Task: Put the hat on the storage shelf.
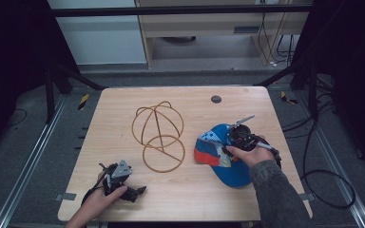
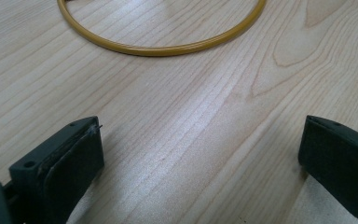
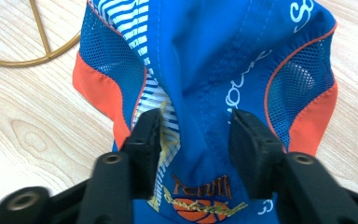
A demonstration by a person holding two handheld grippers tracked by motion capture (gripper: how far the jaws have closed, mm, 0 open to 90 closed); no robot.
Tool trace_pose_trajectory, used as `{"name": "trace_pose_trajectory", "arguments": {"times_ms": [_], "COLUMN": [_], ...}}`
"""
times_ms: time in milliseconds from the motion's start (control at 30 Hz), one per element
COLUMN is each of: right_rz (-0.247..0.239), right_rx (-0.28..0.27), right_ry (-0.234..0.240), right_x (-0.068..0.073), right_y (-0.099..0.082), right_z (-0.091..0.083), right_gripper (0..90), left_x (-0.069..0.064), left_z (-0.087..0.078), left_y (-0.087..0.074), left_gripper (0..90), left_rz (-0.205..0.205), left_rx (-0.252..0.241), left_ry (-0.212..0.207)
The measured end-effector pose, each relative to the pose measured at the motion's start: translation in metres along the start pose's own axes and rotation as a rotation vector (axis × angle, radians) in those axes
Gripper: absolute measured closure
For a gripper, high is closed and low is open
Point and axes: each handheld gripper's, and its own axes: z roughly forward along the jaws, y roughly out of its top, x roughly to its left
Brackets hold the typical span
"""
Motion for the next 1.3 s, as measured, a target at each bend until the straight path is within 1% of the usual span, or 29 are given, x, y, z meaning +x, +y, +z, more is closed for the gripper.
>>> {"name": "trace_pose_trajectory", "arguments": {"times_ms": [67,133,267,333,433,533,567,700,733,967,1300], "right_rz": [-0.006,-0.005,-0.006,-0.010,-0.012,-0.026,-0.040,-0.052,-0.062,-0.082,-0.099], "right_rx": [0.012,0.017,0.002,0.000,0.004,-0.008,-0.016,-0.050,-0.057,-0.100,-0.134], "right_ry": [-0.001,0.011,0.034,0.049,0.071,0.069,0.072,0.087,0.089,0.087,0.089], "right_x": [-0.001,-0.001,0.001,0.000,-0.001,-0.001,-0.002,-0.003,-0.004,-0.003,-0.004], "right_y": [0.000,0.000,0.001,0.000,0.000,0.000,0.001,0.003,0.003,0.005,0.012], "right_z": [0.001,0.002,0.000,-0.001,-0.003,-0.009,-0.012,-0.028,-0.032,-0.055,-0.071], "right_gripper": [62.4,69.2,84.8,89.2,89.9,90.0,90.0,90.0,90.0,90.0,90.0], "left_x": [0.000,0.000,0.000,0.000,0.000,0.000,0.000,0.000,0.000,0.000,0.000], "left_z": [0.000,0.000,0.000,0.000,0.000,0.000,0.000,0.000,0.000,0.000,0.000], "left_y": [0.000,0.000,0.000,0.000,0.000,0.000,0.000,0.000,0.000,0.000,0.000], "left_gripper": [0.0,0.0,0.0,0.0,0.0,0.0,0.0,0.0,0.0,0.0,0.0], "left_rz": [0.000,0.000,0.000,0.000,0.000,0.000,0.000,0.000,0.000,0.000,0.000], "left_rx": [0.000,0.000,0.000,0.000,0.000,0.000,0.001,-0.001,-0.001,-0.001,-0.001], "left_ry": [0.000,0.000,0.000,0.000,0.000,0.000,0.000,0.001,0.001,0.001,0.001]}}
